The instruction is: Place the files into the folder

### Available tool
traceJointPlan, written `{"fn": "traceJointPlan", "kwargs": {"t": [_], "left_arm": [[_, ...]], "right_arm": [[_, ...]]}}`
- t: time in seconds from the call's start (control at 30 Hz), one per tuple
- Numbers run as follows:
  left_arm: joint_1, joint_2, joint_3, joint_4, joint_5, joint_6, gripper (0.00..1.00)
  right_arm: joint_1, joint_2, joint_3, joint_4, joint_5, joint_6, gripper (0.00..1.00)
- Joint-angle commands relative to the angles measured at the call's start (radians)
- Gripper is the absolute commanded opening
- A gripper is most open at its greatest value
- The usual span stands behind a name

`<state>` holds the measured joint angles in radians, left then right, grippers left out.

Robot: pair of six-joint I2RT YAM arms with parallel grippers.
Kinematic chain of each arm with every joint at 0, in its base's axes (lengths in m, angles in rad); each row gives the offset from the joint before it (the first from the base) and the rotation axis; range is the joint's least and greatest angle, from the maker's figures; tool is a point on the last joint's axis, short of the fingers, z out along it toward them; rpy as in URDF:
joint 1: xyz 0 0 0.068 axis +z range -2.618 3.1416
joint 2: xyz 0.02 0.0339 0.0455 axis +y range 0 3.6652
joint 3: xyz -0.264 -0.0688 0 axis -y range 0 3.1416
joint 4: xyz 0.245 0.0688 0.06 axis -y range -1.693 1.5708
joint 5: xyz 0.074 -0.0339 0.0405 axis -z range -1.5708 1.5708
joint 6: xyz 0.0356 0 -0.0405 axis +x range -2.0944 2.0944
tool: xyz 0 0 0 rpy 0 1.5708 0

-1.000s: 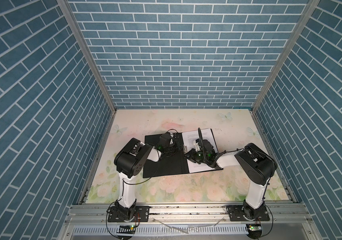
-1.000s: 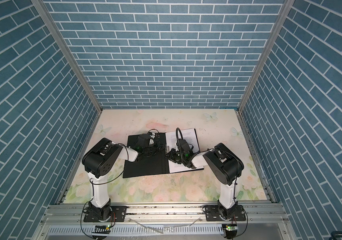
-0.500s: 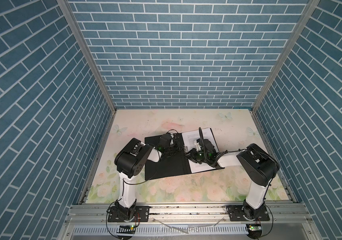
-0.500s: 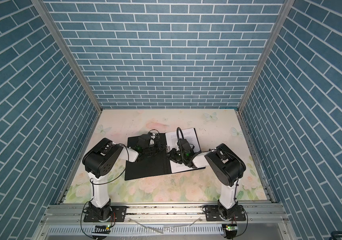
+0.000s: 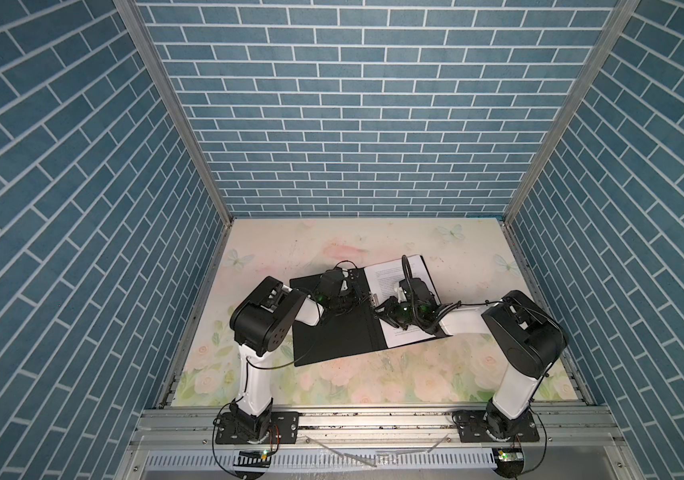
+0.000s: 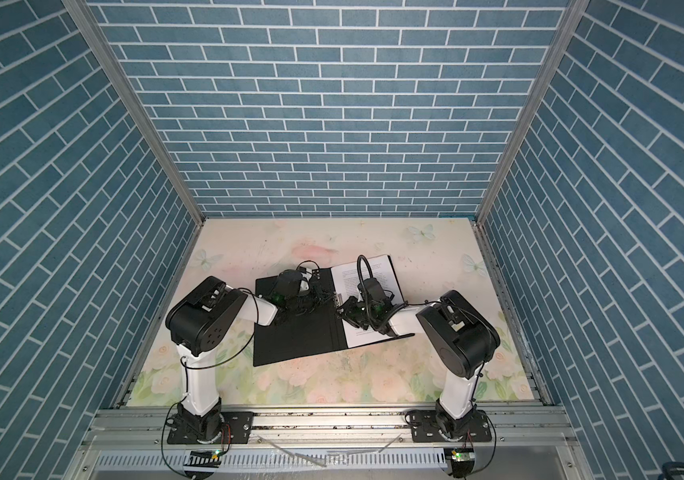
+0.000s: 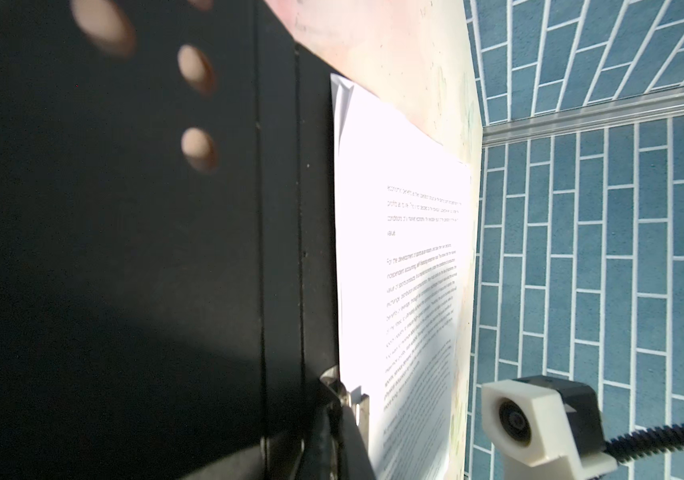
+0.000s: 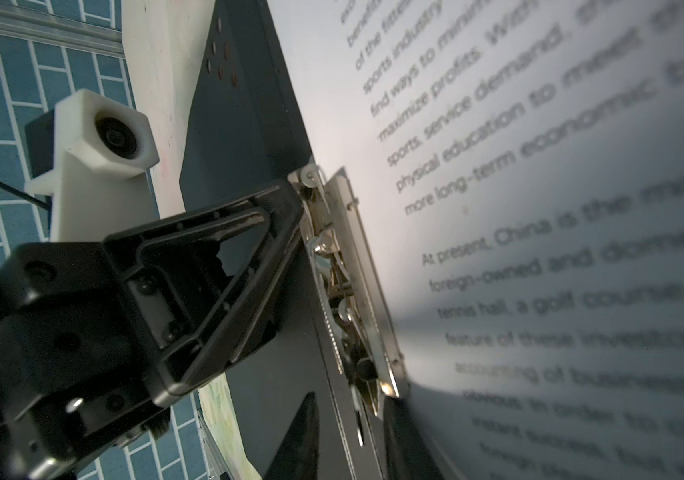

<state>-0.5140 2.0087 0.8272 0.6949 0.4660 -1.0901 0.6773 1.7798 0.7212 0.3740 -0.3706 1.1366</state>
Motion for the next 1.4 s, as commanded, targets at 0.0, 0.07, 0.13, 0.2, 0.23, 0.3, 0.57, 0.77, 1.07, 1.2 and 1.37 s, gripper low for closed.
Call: {"fn": "traceJointPlan", "kwargs": {"t": [0.0, 0.07, 0.13, 0.2, 0.23, 0.3, 0.57, 0.77, 1.07, 1.2, 1.37], "left_arm": [[0.005, 0.042, -0.035, -0.086, -0.015, 0.027, 0.04], [0.005, 0.044, -0.030, -0.085, -0.008, 0.029, 0.04], [0.005, 0.047, -0.023, -0.083, 0.003, 0.035, 0.05], [0.005, 0.051, -0.011, -0.083, 0.023, 0.043, 0.06], [0.005, 0.054, -0.001, -0.088, 0.037, 0.056, 0.08], [0.005, 0.060, 0.016, -0.102, 0.060, 0.070, 0.09], [0.005, 0.036, 0.040, -0.148, 0.080, 0.112, 0.21], [0.005, -0.028, 0.049, -0.234, 0.062, 0.157, 0.41], [0.014, -0.204, 0.016, -0.408, -0.002, 0.262, 0.66], [0.035, -0.324, -0.015, -0.563, -0.073, 0.363, 0.82], [0.085, -0.486, -0.094, -0.716, -0.173, 0.440, 1.00]], "right_arm": [[-0.033, 0.023, -0.078, -0.326, 0.134, 0.026, 0.30], [-0.032, -0.002, -0.072, -0.326, 0.133, 0.019, 0.30], [-0.032, -0.023, -0.065, -0.328, 0.130, 0.015, 0.30], [-0.032, -0.042, -0.058, -0.331, 0.126, 0.008, 0.30], [-0.032, -0.049, -0.052, -0.333, 0.124, 0.007, 0.30], [-0.030, -0.068, -0.046, -0.331, 0.122, 0.007, 0.30], [-0.025, -0.200, -0.035, -0.325, 0.128, -0.051, 0.36], [-0.036, -0.313, -0.040, -0.352, 0.173, -0.160, 0.44], [-0.160, -0.457, -0.065, -0.443, 0.249, -0.389, 0.65], [-0.270, -0.521, -0.146, -0.400, 0.256, -0.501, 0.75], [-0.396, -0.537, -0.228, -0.303, 0.200, -0.589, 0.81]]}}
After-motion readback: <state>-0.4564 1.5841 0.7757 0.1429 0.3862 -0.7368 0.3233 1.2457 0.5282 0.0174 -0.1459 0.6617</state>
